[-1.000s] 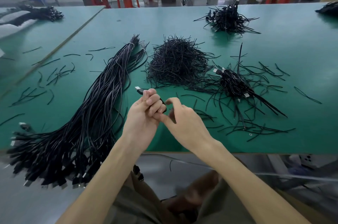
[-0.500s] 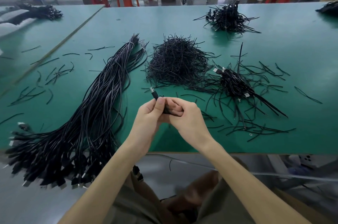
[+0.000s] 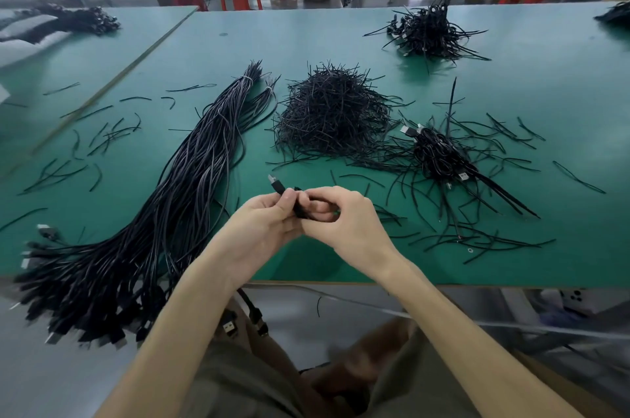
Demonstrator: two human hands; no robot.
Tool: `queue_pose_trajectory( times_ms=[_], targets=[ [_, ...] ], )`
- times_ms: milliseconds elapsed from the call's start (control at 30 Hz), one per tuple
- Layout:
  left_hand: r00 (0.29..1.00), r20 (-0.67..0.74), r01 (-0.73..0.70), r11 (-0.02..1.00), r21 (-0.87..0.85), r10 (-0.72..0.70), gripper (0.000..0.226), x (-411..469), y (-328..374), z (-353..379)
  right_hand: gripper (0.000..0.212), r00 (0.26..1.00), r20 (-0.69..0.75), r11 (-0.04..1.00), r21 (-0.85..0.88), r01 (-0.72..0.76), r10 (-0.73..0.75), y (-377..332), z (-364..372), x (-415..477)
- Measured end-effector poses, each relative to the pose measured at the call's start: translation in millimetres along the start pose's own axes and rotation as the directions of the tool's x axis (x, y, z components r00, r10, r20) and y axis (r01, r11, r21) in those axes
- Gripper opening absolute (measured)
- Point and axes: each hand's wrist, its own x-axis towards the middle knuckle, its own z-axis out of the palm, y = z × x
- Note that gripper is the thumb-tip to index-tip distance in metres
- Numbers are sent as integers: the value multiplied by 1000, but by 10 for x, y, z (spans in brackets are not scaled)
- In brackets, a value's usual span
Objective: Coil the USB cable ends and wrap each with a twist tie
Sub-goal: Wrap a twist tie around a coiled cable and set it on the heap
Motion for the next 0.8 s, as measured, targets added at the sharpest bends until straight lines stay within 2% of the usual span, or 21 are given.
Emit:
queue_pose_trajectory(
  times_ms=[167,267,367,467,633,733,800],
  targets=[
    [980,-187,-29,974,226,73,29,-21,-114,-27,47,996,14,970,-230,84,-83,-9,-22,51],
    [953,-282,-35,966,255,109,26,-6,-153,-24,46,991,63,936,-327,129,-114,-18,-34,43],
    [933,-326,-64,962,265,152,24,-6,-151,-52,44,990,86,925,-353,138,-115,-15,-61,24],
    [937,-310,-70,957,282,159,39,-4,-127,-78,42,988,112,917,-372,143,-109,-16,-91,5],
    [959,-247,-63,957,285,137,30,10,-96,-88,38,972,161,812,-536,230,-168,-15,-85,-17],
    [974,-203,-44,964,262,99,33,5,-78,-111,38,961,191,755,-596,275,-199,-12,-82,-42],
    [978,-195,-11,948,317,77,30,17,-63,-128,32,954,202,739,-604,298,-220,2,-86,-55]
  ],
)
